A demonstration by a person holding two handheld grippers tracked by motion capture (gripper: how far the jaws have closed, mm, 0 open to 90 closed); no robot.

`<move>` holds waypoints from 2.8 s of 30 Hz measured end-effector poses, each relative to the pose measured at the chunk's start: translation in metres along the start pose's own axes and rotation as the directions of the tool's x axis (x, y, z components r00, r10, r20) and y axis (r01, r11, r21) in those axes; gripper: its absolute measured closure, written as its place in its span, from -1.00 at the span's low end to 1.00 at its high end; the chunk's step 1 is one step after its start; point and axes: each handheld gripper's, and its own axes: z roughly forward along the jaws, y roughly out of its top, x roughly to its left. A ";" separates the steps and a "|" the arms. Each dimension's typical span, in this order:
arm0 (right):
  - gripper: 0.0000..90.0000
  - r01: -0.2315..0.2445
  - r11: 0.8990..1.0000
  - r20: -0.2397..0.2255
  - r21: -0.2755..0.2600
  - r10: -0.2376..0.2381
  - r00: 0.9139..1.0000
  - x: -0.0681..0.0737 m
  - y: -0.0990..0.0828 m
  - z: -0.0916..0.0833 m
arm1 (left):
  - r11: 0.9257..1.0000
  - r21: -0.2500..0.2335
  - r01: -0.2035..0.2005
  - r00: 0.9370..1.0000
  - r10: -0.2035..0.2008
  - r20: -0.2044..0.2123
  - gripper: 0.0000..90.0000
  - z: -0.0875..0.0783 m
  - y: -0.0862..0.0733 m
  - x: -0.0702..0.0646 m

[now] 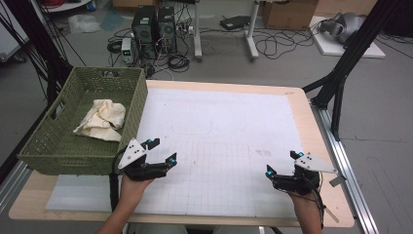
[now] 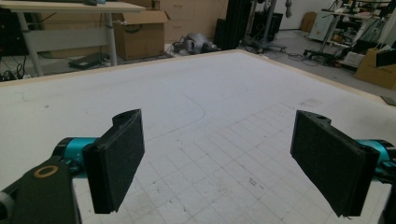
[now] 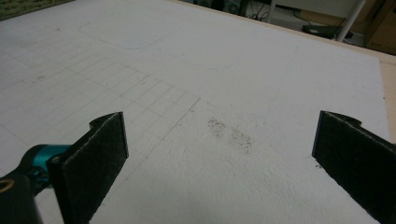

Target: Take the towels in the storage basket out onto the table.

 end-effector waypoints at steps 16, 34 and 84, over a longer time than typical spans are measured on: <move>-0.94 0.002 1.000 -0.025 0.004 -0.002 1.000 -0.001 -0.003 0.004 | 1.000 0.000 -0.019 0.999 0.019 0.032 -0.63 0.002 0.004 -0.005; -0.94 0.005 1.000 -0.044 -0.002 -0.005 0.999 0.003 0.001 0.007 | 1.000 -0.020 -0.005 0.999 0.006 0.054 -0.60 -0.012 0.022 -0.004; -0.94 0.005 1.000 -0.062 0.022 -0.004 0.998 0.007 0.001 0.014 | 0.998 -0.037 0.040 0.994 -0.044 -0.099 -0.61 -0.084 0.135 0.145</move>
